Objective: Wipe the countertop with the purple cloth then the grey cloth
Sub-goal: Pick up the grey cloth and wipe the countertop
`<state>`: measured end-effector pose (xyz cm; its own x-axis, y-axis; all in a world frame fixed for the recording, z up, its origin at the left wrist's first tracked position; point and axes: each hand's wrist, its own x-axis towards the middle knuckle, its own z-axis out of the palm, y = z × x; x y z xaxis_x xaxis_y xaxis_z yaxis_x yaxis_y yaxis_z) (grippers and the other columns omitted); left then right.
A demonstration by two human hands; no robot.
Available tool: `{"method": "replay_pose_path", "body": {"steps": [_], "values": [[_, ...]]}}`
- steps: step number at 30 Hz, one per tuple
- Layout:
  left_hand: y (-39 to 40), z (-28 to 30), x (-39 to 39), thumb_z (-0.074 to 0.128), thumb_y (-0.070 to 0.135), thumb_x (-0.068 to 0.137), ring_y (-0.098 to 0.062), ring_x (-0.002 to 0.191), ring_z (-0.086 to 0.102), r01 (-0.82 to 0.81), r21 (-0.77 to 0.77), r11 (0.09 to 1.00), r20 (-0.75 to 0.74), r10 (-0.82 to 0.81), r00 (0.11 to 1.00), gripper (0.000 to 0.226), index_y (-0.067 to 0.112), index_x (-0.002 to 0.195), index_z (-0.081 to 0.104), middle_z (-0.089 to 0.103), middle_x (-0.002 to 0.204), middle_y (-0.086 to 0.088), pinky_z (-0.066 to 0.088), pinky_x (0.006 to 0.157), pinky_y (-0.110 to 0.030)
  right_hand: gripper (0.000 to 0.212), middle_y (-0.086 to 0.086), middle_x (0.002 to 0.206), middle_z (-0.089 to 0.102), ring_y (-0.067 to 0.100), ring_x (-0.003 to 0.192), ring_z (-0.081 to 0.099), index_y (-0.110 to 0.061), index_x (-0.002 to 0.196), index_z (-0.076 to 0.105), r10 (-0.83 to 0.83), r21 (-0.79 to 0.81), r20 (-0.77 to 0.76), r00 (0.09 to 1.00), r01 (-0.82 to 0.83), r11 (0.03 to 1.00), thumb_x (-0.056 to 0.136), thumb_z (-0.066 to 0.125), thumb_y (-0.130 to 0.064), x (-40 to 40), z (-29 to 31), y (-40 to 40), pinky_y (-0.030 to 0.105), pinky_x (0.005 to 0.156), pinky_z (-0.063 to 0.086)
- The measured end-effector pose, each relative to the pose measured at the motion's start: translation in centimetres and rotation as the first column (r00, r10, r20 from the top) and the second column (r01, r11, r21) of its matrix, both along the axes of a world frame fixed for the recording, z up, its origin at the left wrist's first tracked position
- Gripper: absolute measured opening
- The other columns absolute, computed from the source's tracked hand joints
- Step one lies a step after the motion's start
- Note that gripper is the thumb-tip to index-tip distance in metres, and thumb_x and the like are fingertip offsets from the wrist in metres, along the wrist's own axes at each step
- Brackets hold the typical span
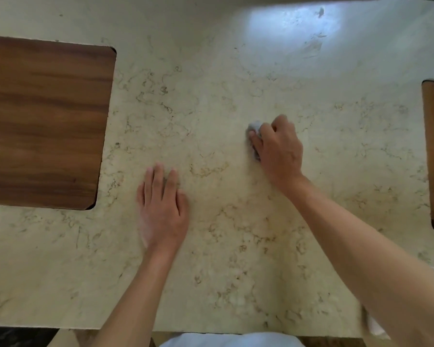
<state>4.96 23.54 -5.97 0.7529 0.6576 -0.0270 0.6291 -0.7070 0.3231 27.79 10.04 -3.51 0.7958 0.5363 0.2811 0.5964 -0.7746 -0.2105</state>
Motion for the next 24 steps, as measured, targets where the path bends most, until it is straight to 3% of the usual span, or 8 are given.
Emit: {"method": "replay_pose_path", "body": {"steps": [2, 5, 9, 12, 14, 17, 20, 24], "values": [[0.0, 0.1, 0.1, 0.031, 0.034, 0.103, -0.029, 0.155, 0.019, -0.003, 0.004, 1.000, -0.013, 0.003, 1.000, 0.054, 0.014, 0.152, 0.043, 0.031, 0.164, -0.012, 0.012, 0.124, -0.044, 0.026, 0.015, 0.075, 0.054, 0.028, 0.066, 0.048, -0.004, 0.076, 0.053, -0.042, 0.028, 0.016, 0.999, 0.042, 0.999, 0.099, 0.058, -0.015, 0.8, -0.1, 1.4, 0.038, 0.049, 0.042], [-0.2, 0.2, 0.3, 0.033, 0.033, 0.102, -0.031, 0.154, 0.022, -0.006, 0.013, 1.000, -0.019, 0.007, 1.000, 0.053, 0.013, 0.149, 0.046, 0.034, 0.163, -0.014, 0.016, 0.123, -0.047, 0.011, 0.012, 0.077, 0.056, 0.024, 0.069, 0.043, -0.004, 0.086, 0.055, -0.054, 0.098, -0.097, 0.994, 0.063, 0.993, 0.096, 0.054, -0.009, -2.3, -0.1, 4.5, 0.039, 0.058, 0.041], [0.0, 0.1, 0.2, 0.034, 0.032, 0.102, -0.032, 0.152, 0.027, -0.003, 0.018, 1.000, -0.007, 0.003, 1.000, 0.051, 0.012, 0.146, 0.050, 0.038, 0.160, -0.015, 0.022, 0.121, -0.049, 0.003, 0.010, 0.080, 0.058, 0.024, 0.065, 0.045, -0.003, 0.093, 0.066, 0.418, 0.088, -0.088, 0.904, -0.411, 0.907, 0.093, 0.064, -0.005, -8.3, -0.6, 5.4, 0.040, 0.059, 0.044], [0.0, 0.2, 0.1, 0.035, 0.031, 0.102, -0.033, 0.152, 0.027, 0.005, 0.029, 1.000, -0.002, -0.005, 1.000, 0.051, 0.011, 0.146, 0.050, 0.038, 0.160, -0.016, 0.022, 0.121, -0.049, 0.007, 0.009, 0.089, 0.058, 0.023, 0.071, 0.047, -0.006, 0.102, 0.067, 0.603, -0.007, -0.145, 0.784, -0.611, 0.792, 0.096, 0.063, -0.007, -6.6, -0.2, 2.7, 0.038, 0.062, 0.045], [-0.1, 0.3, 0.1, 0.036, 0.031, 0.101, -0.033, 0.152, 0.026, 0.008, 0.031, 0.999, 0.004, -0.008, 1.000, 0.051, 0.012, 0.146, 0.050, 0.038, 0.161, -0.015, 0.022, 0.121, -0.050, 0.009, 0.010, 0.090, 0.060, 0.023, 0.072, 0.053, -0.009, 0.102, 0.067, 0.486, -0.092, -0.140, 0.863, -0.500, 0.861, 0.098, 0.061, -0.013, -3.4, 0.6, 1.1, 0.035, 0.058, 0.049], [-0.2, 0.4, 0.1, 0.036, 0.032, 0.101, -0.032, 0.153, 0.025, 0.010, 0.029, 1.000, -0.001, -0.010, 1.000, 0.052, 0.012, 0.147, 0.049, 0.037, 0.161, -0.015, 0.022, 0.122, -0.050, 0.026, 0.012, 0.088, 0.061, 0.023, 0.065, 0.057, -0.006, 0.095, 0.069, 0.102, -0.049, -0.104, 0.989, -0.107, 0.993, 0.100, 0.059, -0.029, 2.5, 1.2, -0.9, 0.027, 0.053, 0.044], [-0.1, 0.4, 0.2, 0.038, 0.033, 0.101, -0.032, 0.153, 0.025, 0.007, 0.035, 0.999, -0.008, -0.007, 1.000, 0.052, 0.012, 0.147, 0.049, 0.036, 0.161, -0.015, 0.021, 0.122, -0.049, 0.020, 0.015, 0.091, 0.058, 0.024, 0.065, 0.054, 0.002, 0.089, 0.067, -0.033, 0.016, -0.203, 0.979, 0.037, 0.999, 0.099, 0.063, -0.015, 3.3, 1.1, -1.0, 0.027, 0.055, 0.040], [-0.2, 0.4, 0.3, 0.042, 0.033, 0.099, -0.034, 0.152, 0.027, 0.002, 0.057, 0.998, -0.018, -0.001, 1.000, 0.052, 0.011, 0.146, 0.049, 0.037, 0.160, -0.016, 0.025, 0.120, -0.052, 0.013, 0.018, 0.103, 0.066, 0.016, 0.077, 0.052, -0.011, 0.107, 0.068, -0.008, 0.119, -0.405, 0.914, 0.061, 0.991, 0.101, 0.058, -0.018, -1.8, 1.4, 0.5, 0.017, 0.064, 0.040]]}}
